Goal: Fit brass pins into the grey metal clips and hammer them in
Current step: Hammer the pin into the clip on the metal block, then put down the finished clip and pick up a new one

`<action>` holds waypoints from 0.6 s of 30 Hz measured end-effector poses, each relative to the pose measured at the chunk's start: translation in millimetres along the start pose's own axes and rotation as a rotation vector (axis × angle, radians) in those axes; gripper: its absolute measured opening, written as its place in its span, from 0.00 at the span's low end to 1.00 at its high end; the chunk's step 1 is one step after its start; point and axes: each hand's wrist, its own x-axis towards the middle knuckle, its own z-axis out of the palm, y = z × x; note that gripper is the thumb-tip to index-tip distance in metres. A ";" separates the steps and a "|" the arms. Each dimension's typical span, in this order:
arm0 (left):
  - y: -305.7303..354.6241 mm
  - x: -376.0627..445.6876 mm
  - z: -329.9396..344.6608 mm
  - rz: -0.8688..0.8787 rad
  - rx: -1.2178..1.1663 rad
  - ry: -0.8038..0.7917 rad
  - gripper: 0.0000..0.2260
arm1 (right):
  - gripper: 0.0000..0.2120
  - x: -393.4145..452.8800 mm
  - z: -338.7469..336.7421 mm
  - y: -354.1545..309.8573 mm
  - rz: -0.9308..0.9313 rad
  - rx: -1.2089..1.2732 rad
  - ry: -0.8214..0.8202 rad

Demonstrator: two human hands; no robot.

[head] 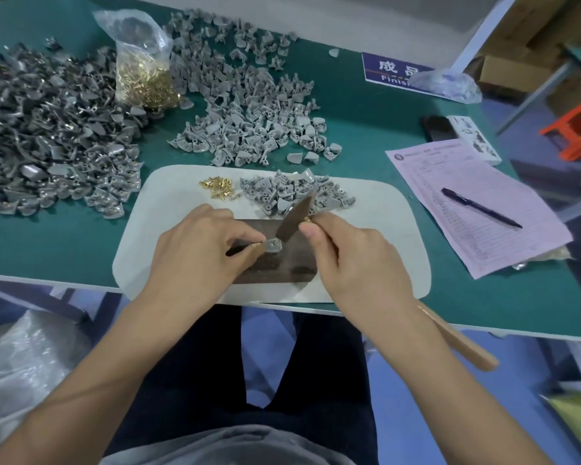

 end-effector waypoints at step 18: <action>0.9 2.8 5.4 -0.003 -0.058 -0.044 0.01 | 0.08 -13.5 21.8 58.2 0.386 -0.369 0.198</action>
